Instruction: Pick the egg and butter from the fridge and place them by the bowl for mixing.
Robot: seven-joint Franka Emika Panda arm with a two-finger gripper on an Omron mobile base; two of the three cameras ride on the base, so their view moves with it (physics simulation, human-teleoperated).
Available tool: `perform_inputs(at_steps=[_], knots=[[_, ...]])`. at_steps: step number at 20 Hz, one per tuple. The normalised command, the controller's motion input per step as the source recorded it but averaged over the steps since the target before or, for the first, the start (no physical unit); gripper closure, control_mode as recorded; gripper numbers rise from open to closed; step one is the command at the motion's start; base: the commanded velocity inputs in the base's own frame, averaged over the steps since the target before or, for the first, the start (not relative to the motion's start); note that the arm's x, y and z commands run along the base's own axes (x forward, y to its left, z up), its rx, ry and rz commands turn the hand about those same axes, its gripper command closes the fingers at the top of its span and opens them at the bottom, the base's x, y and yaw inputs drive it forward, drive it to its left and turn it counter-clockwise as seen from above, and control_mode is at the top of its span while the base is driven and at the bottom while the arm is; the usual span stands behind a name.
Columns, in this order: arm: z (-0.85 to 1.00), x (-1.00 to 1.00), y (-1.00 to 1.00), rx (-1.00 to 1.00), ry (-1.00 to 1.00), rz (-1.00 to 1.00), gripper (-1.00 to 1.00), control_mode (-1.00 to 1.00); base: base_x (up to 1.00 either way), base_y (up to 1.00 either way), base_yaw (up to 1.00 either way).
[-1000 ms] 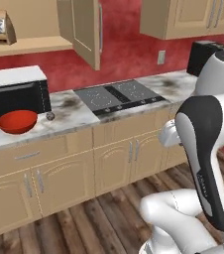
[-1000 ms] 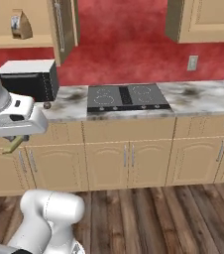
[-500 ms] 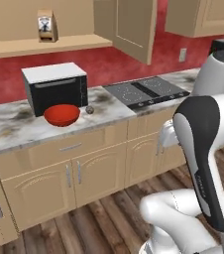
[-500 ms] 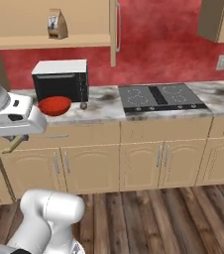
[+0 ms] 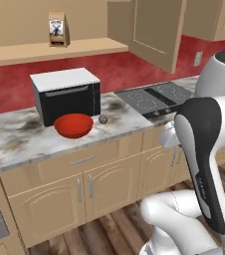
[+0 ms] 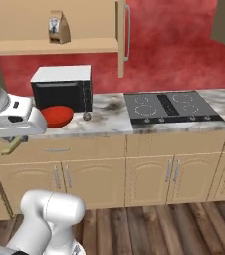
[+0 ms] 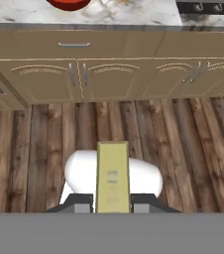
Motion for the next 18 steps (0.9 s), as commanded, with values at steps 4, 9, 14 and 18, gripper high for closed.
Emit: perform_inputs(at_steps=[4,9,14,18], knots=[[0.00,0.00,0.00,0.00,0.00,0.00,1.00,1.00,0.83,0.06,0.06],[0.00,0.00,0.00,0.00,0.00,0.00,1.00,1.00,0.72,0.04,0.03],[0.00,0.00,0.00,0.00,0.00,0.00,1.00,1.00,0.42,-0.02,0.09],[0.00,0.00,0.00,0.00,0.00,0.00,1.00,1.00,0.24,-0.01,0.07]])
